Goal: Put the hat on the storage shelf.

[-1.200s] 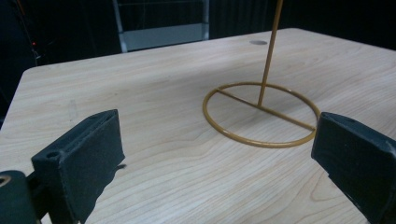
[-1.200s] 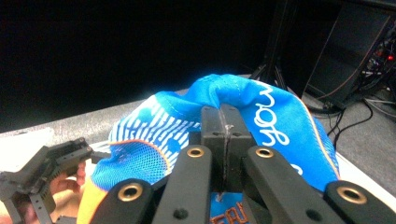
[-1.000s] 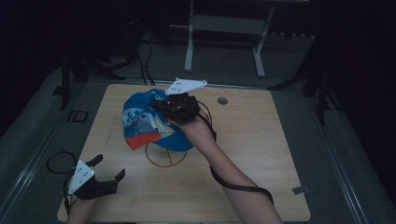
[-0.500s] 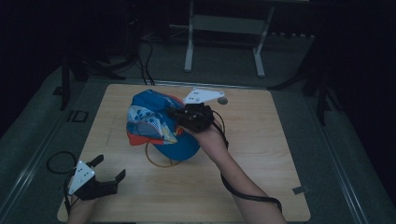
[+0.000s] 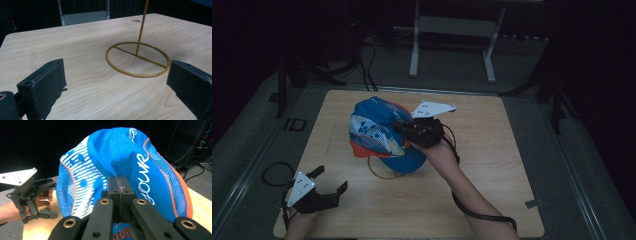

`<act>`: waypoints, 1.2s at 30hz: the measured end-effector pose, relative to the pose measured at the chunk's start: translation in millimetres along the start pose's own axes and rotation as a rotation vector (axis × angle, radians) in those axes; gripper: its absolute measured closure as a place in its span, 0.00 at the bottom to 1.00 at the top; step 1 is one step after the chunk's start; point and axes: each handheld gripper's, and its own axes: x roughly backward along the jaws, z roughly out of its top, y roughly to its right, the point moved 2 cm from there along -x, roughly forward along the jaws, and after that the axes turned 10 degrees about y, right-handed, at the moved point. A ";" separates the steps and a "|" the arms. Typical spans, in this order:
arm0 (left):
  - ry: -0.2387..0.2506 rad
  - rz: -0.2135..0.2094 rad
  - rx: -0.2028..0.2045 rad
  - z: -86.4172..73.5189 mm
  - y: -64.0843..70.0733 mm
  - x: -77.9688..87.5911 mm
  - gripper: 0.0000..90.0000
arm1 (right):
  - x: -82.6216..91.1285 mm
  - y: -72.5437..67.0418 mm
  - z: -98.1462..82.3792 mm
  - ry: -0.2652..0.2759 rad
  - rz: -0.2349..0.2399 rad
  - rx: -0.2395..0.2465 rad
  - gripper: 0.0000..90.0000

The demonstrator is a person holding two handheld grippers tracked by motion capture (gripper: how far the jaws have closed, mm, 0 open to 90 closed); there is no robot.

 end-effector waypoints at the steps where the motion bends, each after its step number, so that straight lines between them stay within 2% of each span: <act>1: 0.000 0.000 0.000 0.0 0.0 0.0 0.03 | 0.0 0.0 0.0 0.000 0.000 0.000 1.00; 11: -0.003 -0.002 0.014 -1.1 0.0 -3.4 0.03 | 4.2 5.4 -2.8 0.028 -0.032 -0.001 0.82; 23: 0.015 -0.002 0.029 -1.5 -2.4 0.3 0.03 | 7.0 2.9 -5.4 0.037 -0.039 0.001 0.76; 27: 0.010 -0.006 0.029 -2.2 -1.8 -0.6 0.03 | 11.1 3.3 -3.3 0.047 -0.038 -0.002 0.61; 28: 0.010 -0.006 0.029 -2.2 -1.8 -0.6 0.03 | 11.1 3.3 -3.3 0.047 -0.038 -0.002 0.61; 29: 0.011 -0.008 0.026 -2.7 -1.0 -1.2 0.03 | 15.5 3.8 -4.1 0.055 -0.030 -0.011 0.52; 36: 0.003 -0.001 0.018 -4.2 -2.1 -2.8 0.03 | 28.7 9.0 -13.0 0.061 -0.035 -0.019 0.31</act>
